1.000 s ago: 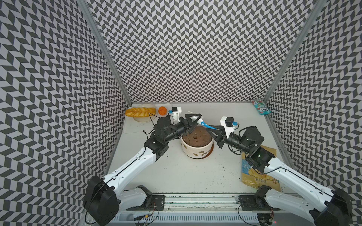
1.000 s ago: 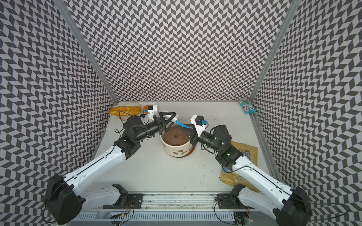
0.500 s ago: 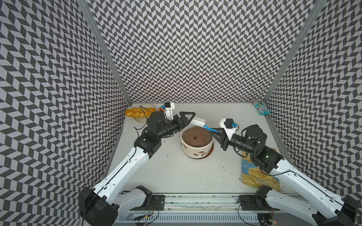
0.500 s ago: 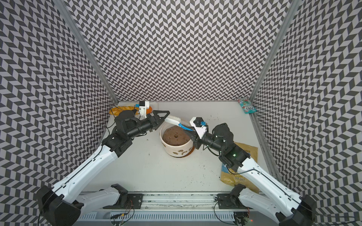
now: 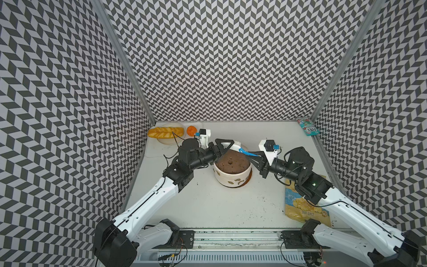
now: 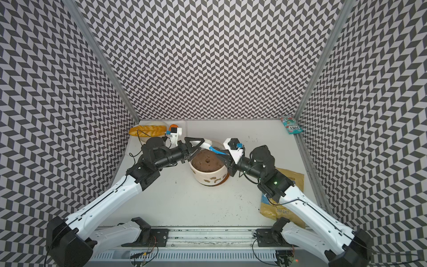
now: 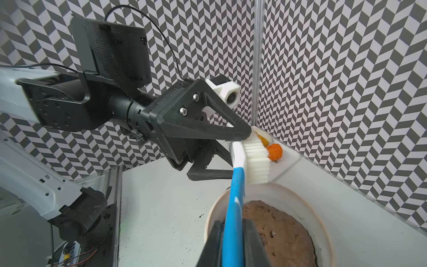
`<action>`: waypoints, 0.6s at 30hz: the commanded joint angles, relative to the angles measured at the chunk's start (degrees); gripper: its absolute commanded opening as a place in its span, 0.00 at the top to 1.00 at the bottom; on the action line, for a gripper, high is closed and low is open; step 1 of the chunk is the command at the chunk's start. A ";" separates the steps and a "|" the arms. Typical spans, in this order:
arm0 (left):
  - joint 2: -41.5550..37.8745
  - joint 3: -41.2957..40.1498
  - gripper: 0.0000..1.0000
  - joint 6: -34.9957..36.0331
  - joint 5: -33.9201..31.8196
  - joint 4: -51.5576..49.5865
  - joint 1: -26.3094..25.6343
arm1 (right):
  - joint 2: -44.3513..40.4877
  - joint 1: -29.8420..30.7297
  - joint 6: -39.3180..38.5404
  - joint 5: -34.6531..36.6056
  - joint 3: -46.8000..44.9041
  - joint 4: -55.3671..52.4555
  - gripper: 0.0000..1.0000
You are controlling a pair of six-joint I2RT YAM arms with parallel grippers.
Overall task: Scrub the dried mud off the ceramic pot
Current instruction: Pick up the brush from the center of the board.
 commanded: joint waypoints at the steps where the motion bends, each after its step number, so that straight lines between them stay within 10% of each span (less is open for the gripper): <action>1: -0.32 0.12 0.33 -2.21 -0.18 4.07 -0.88 | 0.09 0.30 0.69 -0.71 -0.12 6.41 1.00; 18: 0.62 -0.82 0.70 -4.97 0.96 7.80 -1.51 | -2.26 0.90 1.97 -2.22 -3.93 12.42 0.89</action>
